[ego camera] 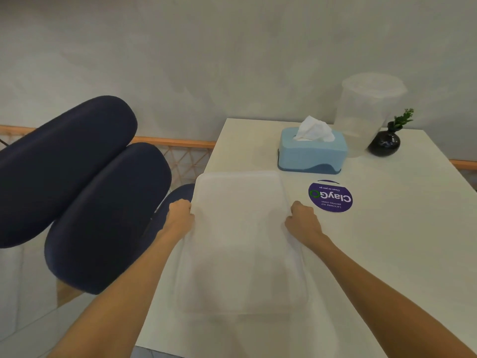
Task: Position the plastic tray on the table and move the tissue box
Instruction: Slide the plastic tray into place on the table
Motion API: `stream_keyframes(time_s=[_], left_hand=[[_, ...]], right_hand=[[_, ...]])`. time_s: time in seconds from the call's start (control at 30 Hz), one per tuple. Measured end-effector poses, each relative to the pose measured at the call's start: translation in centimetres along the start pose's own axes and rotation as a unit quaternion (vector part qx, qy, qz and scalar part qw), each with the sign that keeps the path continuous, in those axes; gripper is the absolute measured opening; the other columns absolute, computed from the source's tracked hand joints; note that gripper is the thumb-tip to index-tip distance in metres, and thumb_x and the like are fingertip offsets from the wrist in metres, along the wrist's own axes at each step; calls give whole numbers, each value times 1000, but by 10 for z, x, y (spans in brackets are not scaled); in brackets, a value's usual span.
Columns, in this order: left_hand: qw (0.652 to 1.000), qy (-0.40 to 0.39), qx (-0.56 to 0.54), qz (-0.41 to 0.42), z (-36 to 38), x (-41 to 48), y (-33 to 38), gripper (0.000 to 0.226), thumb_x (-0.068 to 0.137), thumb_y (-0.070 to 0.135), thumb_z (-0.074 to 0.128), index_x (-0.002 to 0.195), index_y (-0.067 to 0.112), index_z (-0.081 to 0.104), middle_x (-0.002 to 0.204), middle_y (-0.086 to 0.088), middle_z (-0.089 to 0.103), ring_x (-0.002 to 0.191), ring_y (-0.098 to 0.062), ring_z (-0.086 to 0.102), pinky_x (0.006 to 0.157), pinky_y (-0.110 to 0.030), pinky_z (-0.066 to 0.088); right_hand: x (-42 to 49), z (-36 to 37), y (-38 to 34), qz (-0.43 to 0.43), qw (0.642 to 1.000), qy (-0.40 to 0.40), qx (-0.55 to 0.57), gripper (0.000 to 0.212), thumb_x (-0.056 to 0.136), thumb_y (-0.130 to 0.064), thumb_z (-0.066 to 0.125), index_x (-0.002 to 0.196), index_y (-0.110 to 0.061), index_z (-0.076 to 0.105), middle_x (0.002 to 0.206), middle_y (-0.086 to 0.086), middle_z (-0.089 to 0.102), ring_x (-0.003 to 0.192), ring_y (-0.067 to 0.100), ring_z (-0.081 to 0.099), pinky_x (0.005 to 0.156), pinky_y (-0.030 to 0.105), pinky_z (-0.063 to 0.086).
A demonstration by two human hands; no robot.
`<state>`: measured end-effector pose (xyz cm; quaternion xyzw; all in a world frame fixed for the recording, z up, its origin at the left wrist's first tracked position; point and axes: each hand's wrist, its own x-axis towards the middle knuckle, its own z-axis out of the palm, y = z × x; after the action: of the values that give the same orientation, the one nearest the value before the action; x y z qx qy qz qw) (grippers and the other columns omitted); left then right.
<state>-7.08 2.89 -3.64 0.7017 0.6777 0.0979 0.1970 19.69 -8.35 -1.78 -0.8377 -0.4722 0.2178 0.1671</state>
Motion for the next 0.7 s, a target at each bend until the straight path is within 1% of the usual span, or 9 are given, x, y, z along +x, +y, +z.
stream_keyframes(time_s=[0.07,0.13,0.2,0.3,0.33,0.47,0.57,0.63,0.7], left_hand=[[1000,0,-8,8,-3,10,1,28,87,-1,57,61,6,48,65,-7,47,66,-25,47,61,-34,40],[1000,-8,-17,18,-6,20,2,15,89,-1,56,74,-2,61,70,-11,52,67,-25,49,61,-33,41],[999,-17,-22,34,-8,28,4,13,89,-2,54,81,-4,64,73,-13,55,68,-26,50,61,-32,42],[998,-21,-26,45,-9,40,3,16,86,-4,53,73,5,58,73,-13,53,66,-26,47,61,-33,39],[998,-24,-28,44,-9,43,3,17,86,-4,53,73,7,56,73,-14,53,66,-25,47,60,-34,39],[997,-36,-59,39,-13,54,3,15,84,0,58,73,8,63,77,-16,66,69,-26,57,64,-34,46],[994,-50,-82,41,-15,57,4,13,83,1,61,73,10,63,78,-13,65,72,-26,58,64,-33,45],[993,-51,-98,41,-14,56,5,9,84,3,62,80,7,68,84,-15,67,77,-29,63,67,-33,46],[993,-44,-97,44,-14,50,7,13,88,5,62,97,1,70,95,-17,70,90,-33,66,73,-32,47]], right_hand=[[3,0,-6,8,1000,-10,1,4,88,-2,45,91,-4,43,111,20,59,80,29,52,67,33,42],[5,0,-10,24,1000,-19,3,15,88,-3,45,103,0,47,114,20,57,91,34,58,69,32,41],[9,2,-14,39,999,-22,7,25,87,-4,46,111,2,46,116,21,56,101,38,59,71,33,42],[15,5,-19,57,998,-23,7,23,86,-6,47,108,-1,43,118,21,55,104,39,58,74,37,44],[16,6,-20,65,998,-22,7,26,85,-6,47,110,0,43,118,21,55,105,39,58,77,39,45],[20,11,-23,85,996,-10,-4,37,87,-9,47,122,-1,39,120,21,54,106,40,57,78,40,45],[21,13,-22,97,995,-5,-8,40,89,-12,47,126,-2,36,122,22,53,107,40,57,79,42,46],[20,14,-20,106,994,-4,-6,42,89,-13,47,128,-2,35,124,22,52,108,41,56,83,44,48],[18,15,-19,114,993,-1,-9,43,89,-13,47,129,-2,34,125,23,52,109,42,55,83,45,47]])
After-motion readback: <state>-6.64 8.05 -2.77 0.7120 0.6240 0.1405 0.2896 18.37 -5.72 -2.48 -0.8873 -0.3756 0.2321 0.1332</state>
